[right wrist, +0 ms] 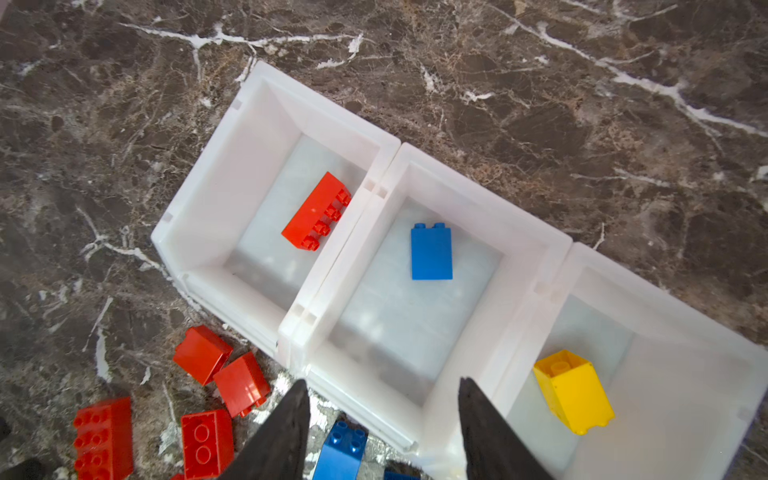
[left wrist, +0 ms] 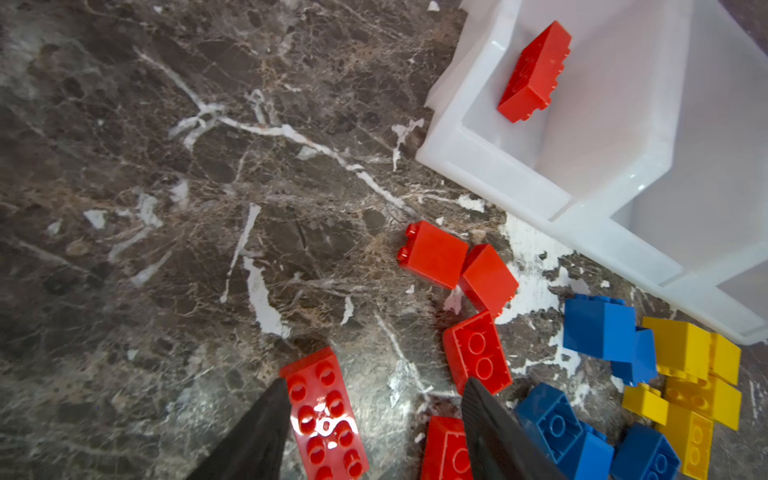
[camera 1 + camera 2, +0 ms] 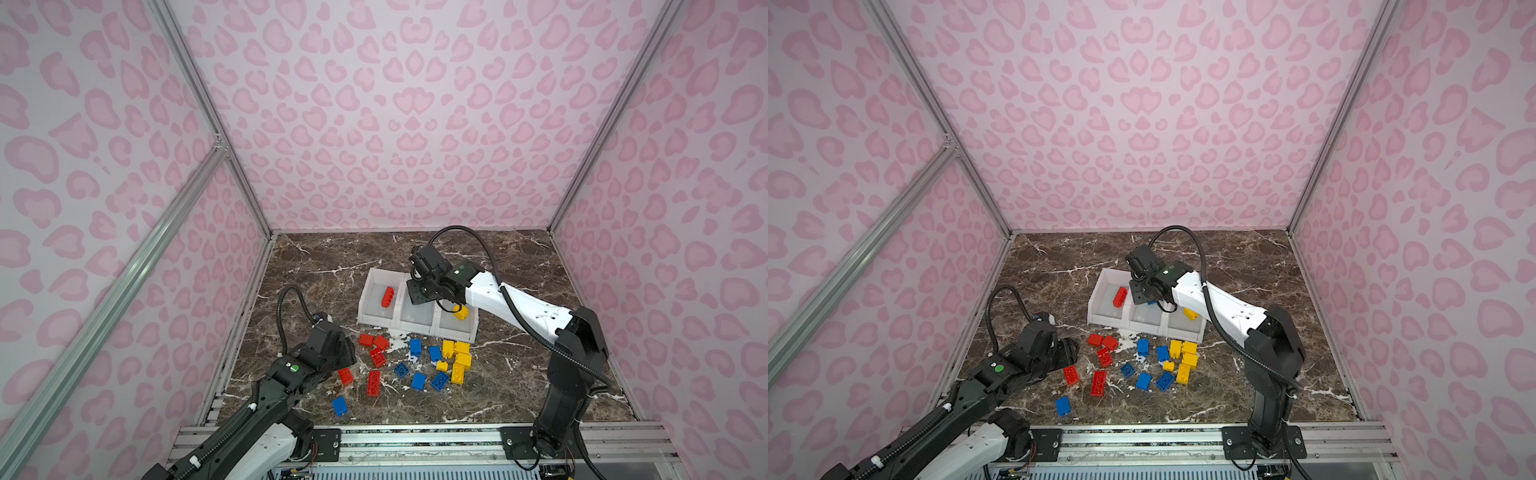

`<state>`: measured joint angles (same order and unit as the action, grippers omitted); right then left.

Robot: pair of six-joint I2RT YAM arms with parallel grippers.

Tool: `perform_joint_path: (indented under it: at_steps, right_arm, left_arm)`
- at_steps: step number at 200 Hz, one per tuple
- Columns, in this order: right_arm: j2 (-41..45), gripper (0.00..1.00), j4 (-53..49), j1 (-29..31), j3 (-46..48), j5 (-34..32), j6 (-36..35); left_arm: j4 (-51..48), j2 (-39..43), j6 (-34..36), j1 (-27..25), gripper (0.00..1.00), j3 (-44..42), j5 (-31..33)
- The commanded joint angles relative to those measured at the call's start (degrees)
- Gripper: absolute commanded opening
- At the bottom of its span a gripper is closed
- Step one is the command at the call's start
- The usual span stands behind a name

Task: Sort the legos into containers by color
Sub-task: 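Grasp a red 2x2 brick with the left gripper while the right gripper withdraws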

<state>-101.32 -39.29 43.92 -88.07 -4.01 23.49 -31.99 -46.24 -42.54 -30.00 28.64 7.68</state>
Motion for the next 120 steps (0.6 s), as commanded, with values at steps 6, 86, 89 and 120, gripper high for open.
perform_joint_path:
  at_steps: [6,86,89,120]
  right_arm:
    - [4.2,0.58,2.8,0.4,5.2,-0.7,2.0]
    - [19.1,0.59,6.4,1.6,23.4,-2.3,9.2]
    - [19.5,0.59,6.6,1.6,23.9,-2.4,9.6]
    - [22.8,0.59,6.4,1.9,27.3,-3.6,11.5]
  left_arm:
    - [-3.8,-0.8,-3.0,-0.1,0.68,-0.2,1.8]
    - [1.0,-6.0,-5.0,-0.3,0.67,-4.3,-2.2]
    - [1.2,-6.4,-4.9,-0.3,0.67,-4.3,-2.4]
    - [3.1,-10.8,-3.3,-0.6,0.64,-3.5,-3.2]
